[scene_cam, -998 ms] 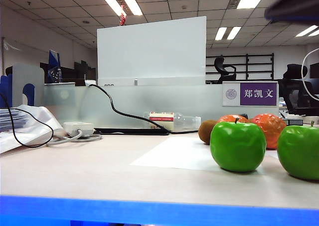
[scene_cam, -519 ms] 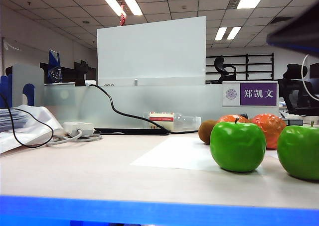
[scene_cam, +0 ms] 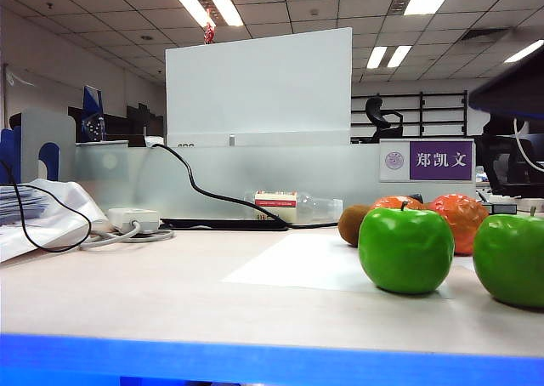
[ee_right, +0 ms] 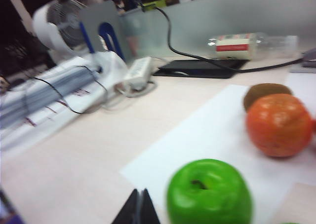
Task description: Put the same fruits together.
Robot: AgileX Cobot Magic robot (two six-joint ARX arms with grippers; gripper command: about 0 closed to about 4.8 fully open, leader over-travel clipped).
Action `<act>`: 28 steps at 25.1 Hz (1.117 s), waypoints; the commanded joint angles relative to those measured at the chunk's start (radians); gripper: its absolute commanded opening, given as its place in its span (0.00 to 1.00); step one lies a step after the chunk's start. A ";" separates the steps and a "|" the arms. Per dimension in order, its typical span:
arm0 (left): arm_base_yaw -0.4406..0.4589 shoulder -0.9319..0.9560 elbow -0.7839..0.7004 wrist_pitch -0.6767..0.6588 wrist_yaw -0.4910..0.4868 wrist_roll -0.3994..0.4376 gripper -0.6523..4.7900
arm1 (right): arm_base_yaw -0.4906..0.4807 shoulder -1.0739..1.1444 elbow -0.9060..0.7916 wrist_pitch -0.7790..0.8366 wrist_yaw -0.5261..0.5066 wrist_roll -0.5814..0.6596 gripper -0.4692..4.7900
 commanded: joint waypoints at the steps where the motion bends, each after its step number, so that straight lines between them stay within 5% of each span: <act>1: 0.000 -0.002 -0.052 0.043 -0.002 0.020 0.11 | -0.042 0.000 0.000 -0.007 0.000 -0.077 0.08; 8: 0.000 -0.002 -0.130 0.252 -0.015 0.113 0.11 | -0.158 0.001 0.001 -0.002 0.001 -0.147 0.08; 14: 0.000 -0.002 -0.131 0.277 -0.021 0.213 0.11 | -0.232 0.001 0.002 0.045 0.005 -0.148 0.08; 28: 0.000 -0.002 -0.131 0.274 -0.020 0.193 0.11 | -0.293 0.002 0.002 0.039 0.010 -0.144 0.08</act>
